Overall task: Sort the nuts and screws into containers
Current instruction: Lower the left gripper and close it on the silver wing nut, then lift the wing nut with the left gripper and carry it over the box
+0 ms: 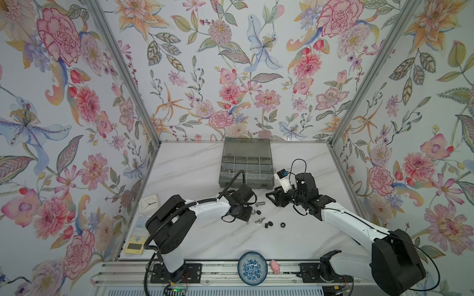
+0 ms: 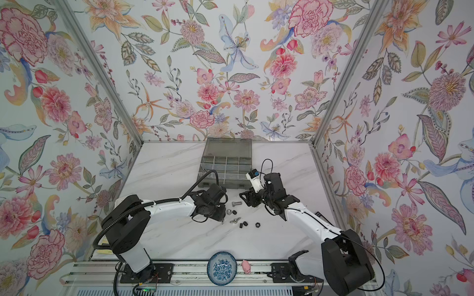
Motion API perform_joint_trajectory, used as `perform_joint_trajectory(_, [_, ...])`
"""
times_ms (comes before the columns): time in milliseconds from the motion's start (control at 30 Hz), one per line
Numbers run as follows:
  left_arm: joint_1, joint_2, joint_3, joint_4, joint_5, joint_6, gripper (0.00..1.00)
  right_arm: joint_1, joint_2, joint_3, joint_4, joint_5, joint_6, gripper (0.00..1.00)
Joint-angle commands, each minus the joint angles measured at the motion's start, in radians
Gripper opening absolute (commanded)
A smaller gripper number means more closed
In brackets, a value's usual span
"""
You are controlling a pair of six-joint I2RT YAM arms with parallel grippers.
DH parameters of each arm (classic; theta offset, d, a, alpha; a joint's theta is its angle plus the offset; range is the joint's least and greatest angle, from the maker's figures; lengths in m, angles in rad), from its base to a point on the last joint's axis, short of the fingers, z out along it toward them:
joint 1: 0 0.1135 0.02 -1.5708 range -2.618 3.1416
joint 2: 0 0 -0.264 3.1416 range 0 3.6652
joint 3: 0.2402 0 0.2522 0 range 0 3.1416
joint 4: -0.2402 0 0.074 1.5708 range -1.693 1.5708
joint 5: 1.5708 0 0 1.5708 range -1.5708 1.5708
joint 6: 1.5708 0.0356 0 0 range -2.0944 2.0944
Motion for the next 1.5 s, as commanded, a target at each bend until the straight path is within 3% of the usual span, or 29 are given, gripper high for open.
perform_joint_trajectory(0, [-0.014, 0.011, 0.029, -0.001, 0.01, -0.003, 0.43, -0.007, 0.01, -0.013, 0.021, -0.013, 0.001, 0.67])
perform_joint_trajectory(367, [-0.014, 0.033, 0.045, 0.0, 0.023, 0.003, 0.29, -0.007, 0.019, -0.009, 0.023, -0.02, 0.002, 0.67])
perform_joint_trajectory(1467, [-0.015, 0.037, 0.033, -0.001, 0.034, 0.006, 0.07, -0.016, -0.001, -0.017, 0.024, -0.017, 0.003, 0.68])
